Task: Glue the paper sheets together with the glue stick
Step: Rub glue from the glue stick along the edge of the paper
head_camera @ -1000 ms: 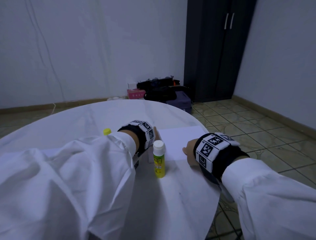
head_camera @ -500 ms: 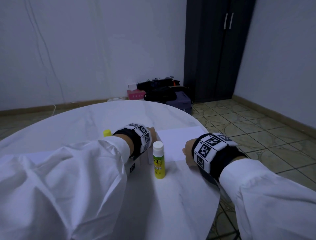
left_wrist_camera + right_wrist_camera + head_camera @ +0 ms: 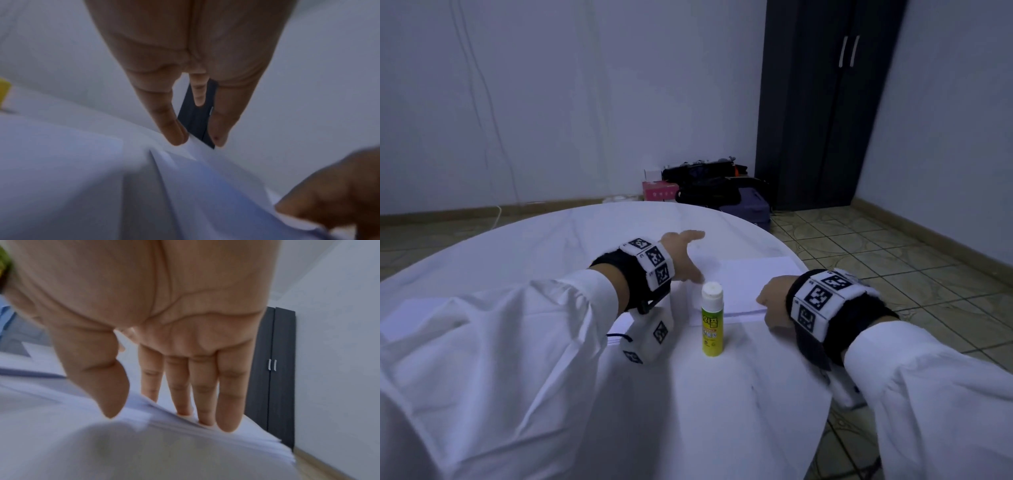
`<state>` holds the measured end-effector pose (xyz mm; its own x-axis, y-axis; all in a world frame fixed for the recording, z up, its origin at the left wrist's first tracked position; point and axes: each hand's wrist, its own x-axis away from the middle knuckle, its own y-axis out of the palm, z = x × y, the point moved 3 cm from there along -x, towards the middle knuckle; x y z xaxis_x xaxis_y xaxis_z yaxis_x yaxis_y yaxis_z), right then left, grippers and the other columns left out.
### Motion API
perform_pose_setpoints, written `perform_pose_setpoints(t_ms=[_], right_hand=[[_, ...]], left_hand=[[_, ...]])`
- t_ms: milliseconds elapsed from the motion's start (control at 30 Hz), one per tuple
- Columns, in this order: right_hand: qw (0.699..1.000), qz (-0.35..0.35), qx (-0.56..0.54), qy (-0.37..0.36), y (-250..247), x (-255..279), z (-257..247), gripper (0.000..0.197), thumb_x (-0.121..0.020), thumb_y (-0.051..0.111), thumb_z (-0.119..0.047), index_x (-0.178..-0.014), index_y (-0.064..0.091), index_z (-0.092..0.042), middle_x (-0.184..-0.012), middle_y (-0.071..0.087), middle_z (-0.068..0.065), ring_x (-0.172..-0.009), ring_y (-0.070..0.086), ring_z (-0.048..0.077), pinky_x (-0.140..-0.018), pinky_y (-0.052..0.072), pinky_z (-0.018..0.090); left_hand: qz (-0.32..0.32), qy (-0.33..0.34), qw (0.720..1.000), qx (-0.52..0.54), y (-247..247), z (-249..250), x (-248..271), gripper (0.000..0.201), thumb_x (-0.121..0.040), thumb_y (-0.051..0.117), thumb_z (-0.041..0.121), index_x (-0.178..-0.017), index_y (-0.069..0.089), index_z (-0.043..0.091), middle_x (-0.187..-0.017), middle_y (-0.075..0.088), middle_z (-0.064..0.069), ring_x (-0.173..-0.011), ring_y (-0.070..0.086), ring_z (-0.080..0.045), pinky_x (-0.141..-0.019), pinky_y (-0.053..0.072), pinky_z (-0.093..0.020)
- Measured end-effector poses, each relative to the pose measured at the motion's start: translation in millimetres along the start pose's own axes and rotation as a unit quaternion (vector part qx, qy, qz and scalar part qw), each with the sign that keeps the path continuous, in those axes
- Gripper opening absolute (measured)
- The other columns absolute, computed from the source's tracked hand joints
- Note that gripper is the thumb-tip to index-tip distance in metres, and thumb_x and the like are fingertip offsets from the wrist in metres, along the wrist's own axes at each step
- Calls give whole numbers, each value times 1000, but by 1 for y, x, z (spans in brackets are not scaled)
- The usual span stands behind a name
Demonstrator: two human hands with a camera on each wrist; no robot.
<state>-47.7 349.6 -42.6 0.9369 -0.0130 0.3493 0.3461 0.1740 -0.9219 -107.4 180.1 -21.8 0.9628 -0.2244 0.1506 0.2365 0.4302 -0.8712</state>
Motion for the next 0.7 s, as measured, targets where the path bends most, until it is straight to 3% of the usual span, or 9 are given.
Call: perform_pose_setpoints(t_ms=[33,100,267,333,400,467,567,600,700], right_hand=[[1000,4,-12,4,1,-1,2,44,-92,56,-23,-135,51,-15,-137,51,8,-126,49,25,-101,42,31],[999,14,-46,13,1,0,5,47,-89,60,-22,-134,50,-14,-135,52,9,-124,50,25,-101,43,32],[993,-2,-111,30,-7,21,1,71,-83,67,-32,-143,31,-17,-141,45,7,-125,47,26,-100,42,33],[991,-27,-128,0,-8,27,-4,82,-82,69,-35,-148,21,-26,-146,39,2,-126,45,23,-98,41,30],[982,-41,-177,-52,-10,34,-13,85,-79,73,-35,-147,22,-35,-145,39,-1,-126,44,20,-97,40,29],[966,-43,-234,-102,-11,39,-22,79,-75,76,-38,-141,32,-41,-138,43,-5,-126,43,18,-98,36,29],[949,-13,-281,-143,-11,47,-35,52,-76,73,-42,-125,56,-34,-129,55,-8,-120,50,16,-103,35,30],[943,0,-300,-142,-11,49,-37,43,-76,74,-40,-117,63,-31,-125,60,-5,-116,54,17,-104,37,31],[931,27,-337,-141,-10,58,-43,26,-77,73,-30,-102,70,-22,-112,67,1,-108,60,19,-101,42,33]], left_hand=[[-14,-12,995,95,-1,-1,5,76,-82,74,10,-145,35,28,-128,49,-6,-89,65,-18,-70,56,-22],[-42,-44,973,225,2,-4,13,55,-83,70,-2,-130,53,19,-101,55,-5,-72,65,-14,-63,57,-18],[-35,-73,954,288,10,-10,28,34,-83,61,-14,-114,63,-1,-79,61,-11,-66,62,-19,-54,56,-19],[-28,-80,948,308,10,-12,35,32,-83,59,-17,-113,63,-7,-78,62,-13,-66,62,-21,-54,56,-21],[-26,-86,943,321,11,-15,40,31,-83,59,-16,-113,63,-9,-78,63,-13,-66,62,-21,-57,56,-22],[-19,-93,941,326,10,-18,46,26,-86,63,-6,-112,64,-9,-77,65,-13,-65,62,-18,-63,57,-23],[25,-89,953,289,4,-28,55,24,-83,73,13,-100,69,-3,-80,69,-11,-66,63,-17,-81,58,-32],[42,-82,954,286,1,-32,61,19,-82,75,13,-94,71,-1,-78,68,-10,-63,62,-16,-78,59,-32],[69,-70,959,264,-8,-51,88,8,-82,73,6,-77,67,7,-62,64,-3,-49,58,-10,-54,57,-21]])
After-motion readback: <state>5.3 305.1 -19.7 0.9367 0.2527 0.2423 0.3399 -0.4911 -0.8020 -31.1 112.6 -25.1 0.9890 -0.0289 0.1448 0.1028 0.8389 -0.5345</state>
